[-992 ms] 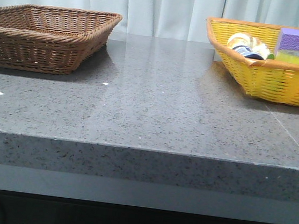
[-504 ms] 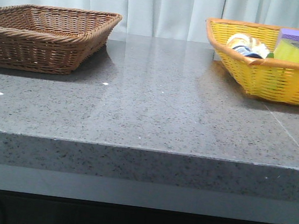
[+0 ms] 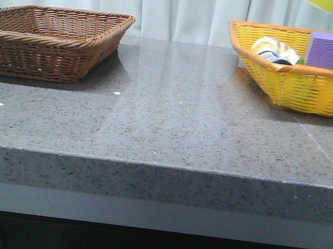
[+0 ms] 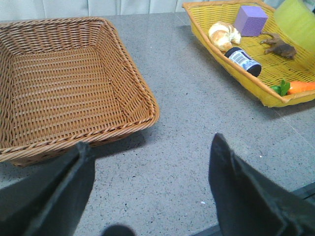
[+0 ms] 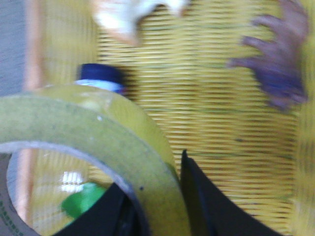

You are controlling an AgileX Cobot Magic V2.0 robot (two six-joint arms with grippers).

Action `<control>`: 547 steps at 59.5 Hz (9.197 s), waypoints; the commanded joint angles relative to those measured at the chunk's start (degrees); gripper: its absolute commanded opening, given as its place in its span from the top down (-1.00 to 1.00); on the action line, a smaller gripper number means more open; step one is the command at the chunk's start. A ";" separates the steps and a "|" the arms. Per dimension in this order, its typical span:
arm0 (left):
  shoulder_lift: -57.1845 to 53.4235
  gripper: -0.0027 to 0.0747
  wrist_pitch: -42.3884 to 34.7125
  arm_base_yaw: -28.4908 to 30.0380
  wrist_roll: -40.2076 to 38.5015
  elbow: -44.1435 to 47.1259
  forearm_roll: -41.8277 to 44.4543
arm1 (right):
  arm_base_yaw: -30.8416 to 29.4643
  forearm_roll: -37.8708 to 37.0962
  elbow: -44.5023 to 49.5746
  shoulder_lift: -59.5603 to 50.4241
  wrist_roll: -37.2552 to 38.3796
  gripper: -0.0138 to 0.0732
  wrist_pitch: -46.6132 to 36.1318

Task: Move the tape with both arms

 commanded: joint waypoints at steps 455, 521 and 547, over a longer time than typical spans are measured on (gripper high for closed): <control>34.02 -0.21 19.04 5.97 0.20 -34.83 7.17 | 27.25 -2.30 50.64 -55.30 -1.94 -0.24 -29.03; 1.05 -0.02 3.17 5.97 -0.36 -1.16 1.51 | 27.25 -3.88 50.83 -55.30 -0.34 0.20 -28.05; 1.05 0.98 3.09 5.97 -0.36 -1.16 1.51 | 27.25 -3.88 51.30 -53.16 -0.34 0.84 -27.05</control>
